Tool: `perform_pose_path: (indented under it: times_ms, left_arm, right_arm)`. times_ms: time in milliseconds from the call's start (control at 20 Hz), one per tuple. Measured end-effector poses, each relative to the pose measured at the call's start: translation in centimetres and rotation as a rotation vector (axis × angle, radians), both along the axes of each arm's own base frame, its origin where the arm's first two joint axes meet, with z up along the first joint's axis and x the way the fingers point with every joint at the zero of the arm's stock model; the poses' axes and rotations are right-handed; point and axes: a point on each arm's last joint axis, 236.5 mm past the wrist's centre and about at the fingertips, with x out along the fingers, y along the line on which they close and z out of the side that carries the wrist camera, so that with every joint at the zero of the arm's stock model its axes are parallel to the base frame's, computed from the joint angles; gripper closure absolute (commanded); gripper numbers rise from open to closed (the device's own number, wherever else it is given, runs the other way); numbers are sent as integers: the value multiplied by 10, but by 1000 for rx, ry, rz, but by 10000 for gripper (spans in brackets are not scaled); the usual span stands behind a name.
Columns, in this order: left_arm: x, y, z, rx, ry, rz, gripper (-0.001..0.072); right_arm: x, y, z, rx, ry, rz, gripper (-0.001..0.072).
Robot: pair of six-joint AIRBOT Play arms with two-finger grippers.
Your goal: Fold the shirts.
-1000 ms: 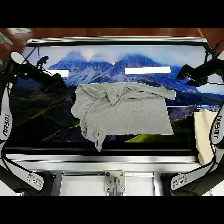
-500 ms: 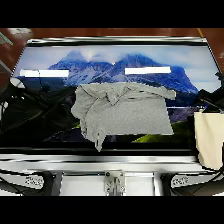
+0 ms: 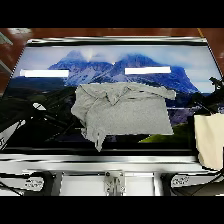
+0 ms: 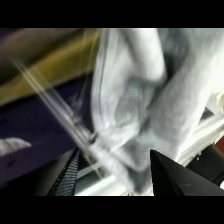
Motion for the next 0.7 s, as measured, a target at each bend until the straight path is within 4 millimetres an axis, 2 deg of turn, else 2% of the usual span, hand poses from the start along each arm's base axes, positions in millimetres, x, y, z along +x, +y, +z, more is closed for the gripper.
perform_pose_path:
  times_ms: [200, 250, 350, 450, 550, 700]
  left_arm:
    - [9, -6, -6, 13, -32, 40, 250]
    - [11, -7, -8, 20, -40, 43, 343]
    - [15, -9, -12, 35, -56, 52, 475]
    - [18, -12, -14, 44, -69, 58, 671]
    - [20, -13, -15, 48, -82, 58, 667]
    - [27, -8, -10, 48, -123, 63, 667]
  right_arm:
    - [1, 1, -1, 4, -6, -4, 71]
    - [1, 1, -1, 6, -6, -3, 71]
    - [1, 1, -1, 6, -6, -3, 70]
    - [0, 1, -2, 6, -1, -2, 37]
    - [-10, 2, -10, 8, 37, 7, 37]
    - [-41, 9, -32, 60, 140, -2, 37]
